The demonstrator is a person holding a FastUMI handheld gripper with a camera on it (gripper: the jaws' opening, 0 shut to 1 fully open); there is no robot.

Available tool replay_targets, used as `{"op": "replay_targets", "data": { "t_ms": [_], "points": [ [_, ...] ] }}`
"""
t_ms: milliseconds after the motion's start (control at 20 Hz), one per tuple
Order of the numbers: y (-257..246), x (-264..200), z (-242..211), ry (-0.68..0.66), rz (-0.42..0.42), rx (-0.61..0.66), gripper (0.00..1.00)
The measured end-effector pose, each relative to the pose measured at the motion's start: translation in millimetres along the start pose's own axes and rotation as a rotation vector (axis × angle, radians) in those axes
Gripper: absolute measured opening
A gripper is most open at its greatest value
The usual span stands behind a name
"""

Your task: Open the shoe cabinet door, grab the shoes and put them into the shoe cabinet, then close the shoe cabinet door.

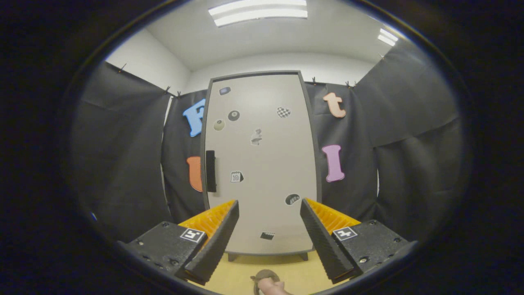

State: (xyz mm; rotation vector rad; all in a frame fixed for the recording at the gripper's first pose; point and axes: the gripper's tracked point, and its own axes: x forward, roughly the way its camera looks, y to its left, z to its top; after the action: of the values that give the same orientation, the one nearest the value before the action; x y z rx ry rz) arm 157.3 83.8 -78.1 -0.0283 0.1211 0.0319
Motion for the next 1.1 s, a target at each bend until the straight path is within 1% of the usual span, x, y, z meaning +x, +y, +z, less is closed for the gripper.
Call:
{"op": "replay_targets", "data": {
  "t_ms": [100, 300, 500, 600, 700, 800, 950, 1100],
  "points": [
    [12, 27, -5, 0.017, 0.015, 0.003, 0.98],
    [39, 95, -15, 0.08, 0.037, -0.052, 0.99],
    [85, 159, -25, 0.152, 0.111, -0.03, 0.99],
    [99, 182, -26, 0.168, 0.126, -0.042, 0.99],
    [110, 195, -25, 0.164, 0.145, -0.058, 0.99],
    [125, 201, -24, 0.155, 0.179, -0.042, 0.99],
    [134, 201, -22, 0.176, 0.178, -0.03, 0.98],
    [161, 196, -17, 0.148, 0.237, -0.055, 0.98]
  ]
}}
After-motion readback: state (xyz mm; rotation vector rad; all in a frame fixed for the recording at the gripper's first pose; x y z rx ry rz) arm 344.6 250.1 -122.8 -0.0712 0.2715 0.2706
